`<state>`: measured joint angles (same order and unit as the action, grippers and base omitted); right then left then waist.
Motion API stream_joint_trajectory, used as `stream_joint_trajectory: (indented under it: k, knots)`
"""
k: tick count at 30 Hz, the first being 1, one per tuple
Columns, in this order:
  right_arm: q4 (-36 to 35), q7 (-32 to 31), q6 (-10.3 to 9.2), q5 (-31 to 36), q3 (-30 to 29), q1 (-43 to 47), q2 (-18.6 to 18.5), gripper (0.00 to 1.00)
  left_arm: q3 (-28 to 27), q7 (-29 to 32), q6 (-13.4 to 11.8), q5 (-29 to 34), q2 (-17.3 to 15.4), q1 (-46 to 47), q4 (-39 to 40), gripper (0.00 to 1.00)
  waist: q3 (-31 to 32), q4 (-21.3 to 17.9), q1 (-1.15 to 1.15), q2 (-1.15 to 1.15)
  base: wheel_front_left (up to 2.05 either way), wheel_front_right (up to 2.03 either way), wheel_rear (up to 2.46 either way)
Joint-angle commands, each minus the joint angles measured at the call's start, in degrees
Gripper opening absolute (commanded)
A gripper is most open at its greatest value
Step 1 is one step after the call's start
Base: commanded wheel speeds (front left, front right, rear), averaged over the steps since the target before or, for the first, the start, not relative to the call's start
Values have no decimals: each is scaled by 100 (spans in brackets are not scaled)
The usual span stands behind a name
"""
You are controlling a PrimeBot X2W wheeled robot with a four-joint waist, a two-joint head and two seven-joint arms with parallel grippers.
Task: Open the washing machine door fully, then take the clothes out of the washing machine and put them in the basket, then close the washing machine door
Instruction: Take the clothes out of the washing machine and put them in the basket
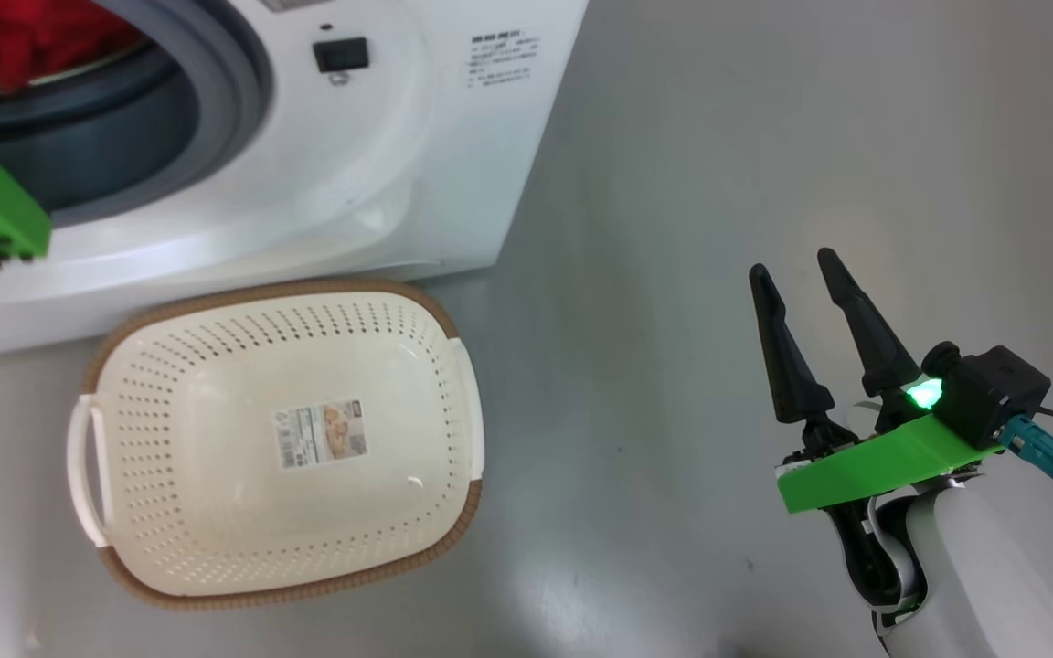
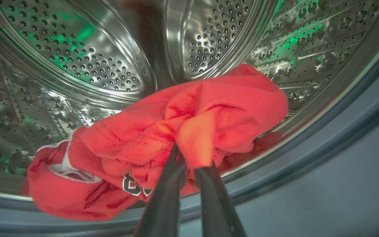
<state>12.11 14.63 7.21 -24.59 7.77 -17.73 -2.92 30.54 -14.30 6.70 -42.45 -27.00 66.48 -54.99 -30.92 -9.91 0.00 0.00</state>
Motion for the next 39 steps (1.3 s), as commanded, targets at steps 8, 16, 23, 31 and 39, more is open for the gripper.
stream_joint_trajectory:
  k: [8, 16, 23, 31, 39]
  knots:
    - [14, 37, 28, 183, -10, 275, 4, 100, -1791, -69, -59, 954, 127, -1404, 1156, 0, 622, 317, 0, 0, 0, 0, 0]
    - [72, 37, 28, 270, -150, 479, 4, 100, -2908, -70, 36, 1700, 689, -2472, 2038, 0, 975, 514, 0, 0, 0, 0, 0]
    - [67, 37, 28, 335, -272, 612, 4, 100, -3413, -70, 72, 2126, 1134, -3166, 2855, 0, 1133, 693, 0, 0, 0, 0, 0]
    - [50, 37, 28, 394, -349, 674, 4, 100, -3488, -70, 78, 2239, 1352, -3933, 3994, 0, 1220, 841, 0, 0, 0, 0, 0]
    - [18, 37, 28, 421, -415, 691, 4, 100, -3624, -70, 78, 2207, 1533, -4433, 5053, 0, 1225, 915, 0, 0, 0, 0, 0]
